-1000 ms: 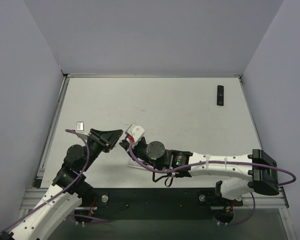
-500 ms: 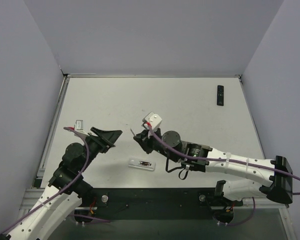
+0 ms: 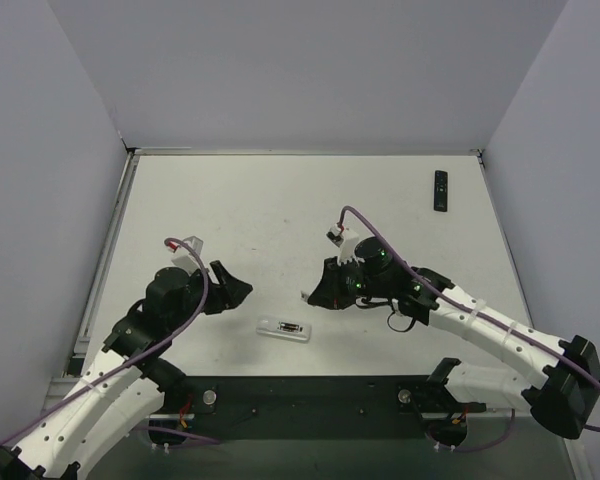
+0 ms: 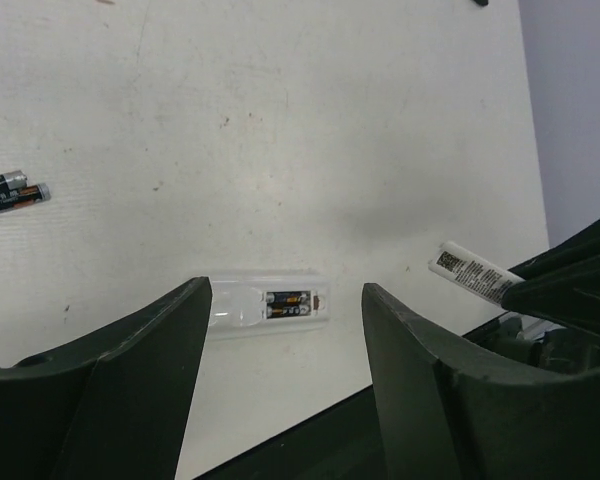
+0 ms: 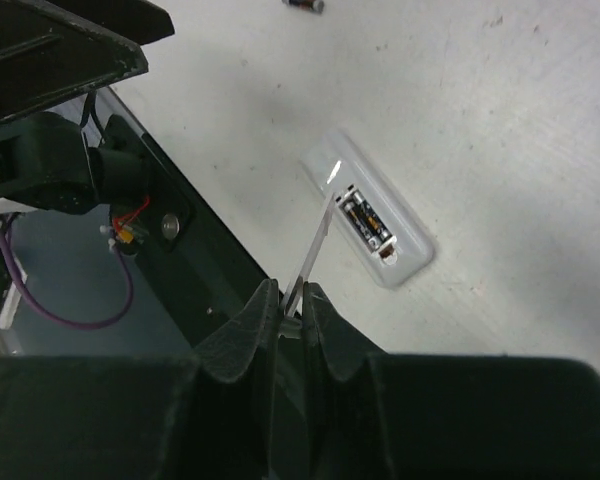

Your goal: Load the batteries into the remote control

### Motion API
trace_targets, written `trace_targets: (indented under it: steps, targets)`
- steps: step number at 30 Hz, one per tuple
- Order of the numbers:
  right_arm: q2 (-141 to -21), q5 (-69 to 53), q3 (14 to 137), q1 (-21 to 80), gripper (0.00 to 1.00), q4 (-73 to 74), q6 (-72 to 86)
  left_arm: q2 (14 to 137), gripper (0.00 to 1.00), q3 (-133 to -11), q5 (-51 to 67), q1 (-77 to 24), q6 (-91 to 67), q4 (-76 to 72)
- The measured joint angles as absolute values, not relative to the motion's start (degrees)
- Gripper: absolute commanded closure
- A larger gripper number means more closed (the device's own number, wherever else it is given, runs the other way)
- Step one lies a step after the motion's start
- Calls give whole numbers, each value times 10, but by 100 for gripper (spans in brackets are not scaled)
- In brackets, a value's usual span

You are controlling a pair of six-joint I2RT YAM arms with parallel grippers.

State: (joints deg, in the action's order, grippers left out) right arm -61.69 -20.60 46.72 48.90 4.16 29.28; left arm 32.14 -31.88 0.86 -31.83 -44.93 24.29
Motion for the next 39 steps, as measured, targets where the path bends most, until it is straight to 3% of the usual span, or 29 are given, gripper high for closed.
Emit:
trace_targets:
  steps: [12, 33, 39]
  targets:
    - [-682, -370, 430, 450, 100, -1, 390, 301, 24, -223, 153, -332, -343, 159]
    - [-680, -456, 455, 442, 100, -25, 418, 363, 24, -308, 276, -489, 106, 88]
    - [-679, -463, 455, 442, 100, -27, 420, 392, 30, -318, 274, -517, 196, 88]
